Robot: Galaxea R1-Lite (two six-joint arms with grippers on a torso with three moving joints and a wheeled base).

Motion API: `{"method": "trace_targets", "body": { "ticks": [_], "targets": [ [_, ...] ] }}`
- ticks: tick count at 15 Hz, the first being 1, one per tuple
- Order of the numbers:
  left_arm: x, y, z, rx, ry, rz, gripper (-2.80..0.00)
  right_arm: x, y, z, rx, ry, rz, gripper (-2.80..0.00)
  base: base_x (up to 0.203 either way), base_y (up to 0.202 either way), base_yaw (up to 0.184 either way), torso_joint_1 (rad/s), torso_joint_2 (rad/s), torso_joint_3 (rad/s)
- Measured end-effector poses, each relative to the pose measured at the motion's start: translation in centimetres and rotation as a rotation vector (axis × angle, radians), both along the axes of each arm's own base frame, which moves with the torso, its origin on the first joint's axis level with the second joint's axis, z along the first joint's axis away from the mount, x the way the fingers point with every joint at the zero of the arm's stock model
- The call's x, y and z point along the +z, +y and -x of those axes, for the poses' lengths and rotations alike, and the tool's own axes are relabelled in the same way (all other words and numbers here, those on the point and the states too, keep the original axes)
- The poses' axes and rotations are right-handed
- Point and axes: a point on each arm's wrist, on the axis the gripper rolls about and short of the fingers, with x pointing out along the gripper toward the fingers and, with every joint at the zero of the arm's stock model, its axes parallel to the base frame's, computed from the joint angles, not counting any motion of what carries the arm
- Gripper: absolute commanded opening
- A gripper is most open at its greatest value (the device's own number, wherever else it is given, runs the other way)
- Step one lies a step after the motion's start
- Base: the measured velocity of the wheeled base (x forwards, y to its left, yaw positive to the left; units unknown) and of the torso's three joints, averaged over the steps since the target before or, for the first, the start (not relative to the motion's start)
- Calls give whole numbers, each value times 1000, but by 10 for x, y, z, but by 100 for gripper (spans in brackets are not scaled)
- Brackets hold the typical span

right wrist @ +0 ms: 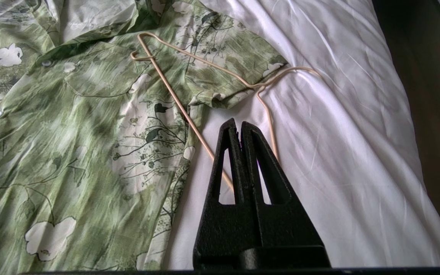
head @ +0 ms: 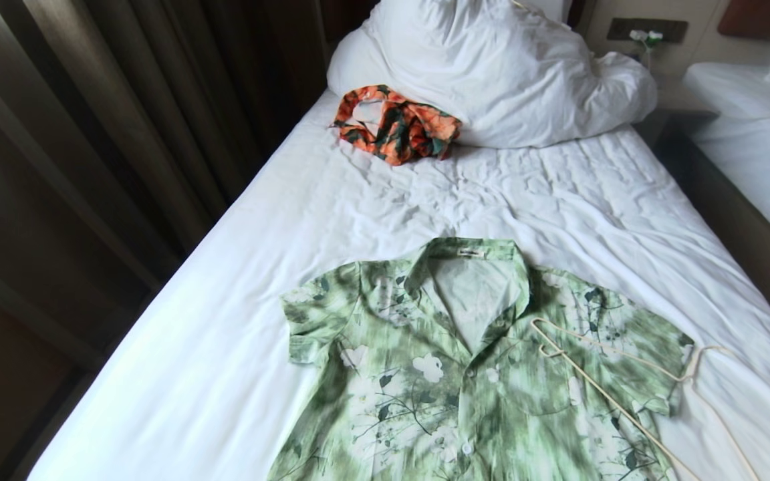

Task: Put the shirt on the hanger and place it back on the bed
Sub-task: Lift the shirt and hanger

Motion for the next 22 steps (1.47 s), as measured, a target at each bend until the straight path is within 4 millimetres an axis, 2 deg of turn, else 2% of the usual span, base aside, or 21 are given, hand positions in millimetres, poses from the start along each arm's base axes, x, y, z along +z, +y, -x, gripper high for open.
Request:
{"method": "trace_targets", "body": {
  "ticks": [9, 13, 15, 19, 22],
  "targets": [
    [0, 0, 0, 0, 0, 0, -280, 2, 0, 1, 1, -5, 5, -280, 0, 0, 0, 0, 0, 0],
    [0, 0, 0, 0, 0, 0, -280, 40, 0, 11, 14, -75, 2, -280, 0, 0, 0, 0, 0, 0],
    [0, 0, 0, 0, 0, 0, -280, 60, 0, 8, 13, -57, -1, -280, 0, 0, 0, 0, 0, 0],
    [0, 0, 0, 0, 0, 0, -280, 92, 0, -16, 13, 63, -53, -280, 0, 0, 0, 0, 0, 0],
    [0, 0, 0, 0, 0, 0, -280, 109, 0, -54, -5, 248, -146, -280, 0, 0, 0, 0, 0, 0]
  ]
}}
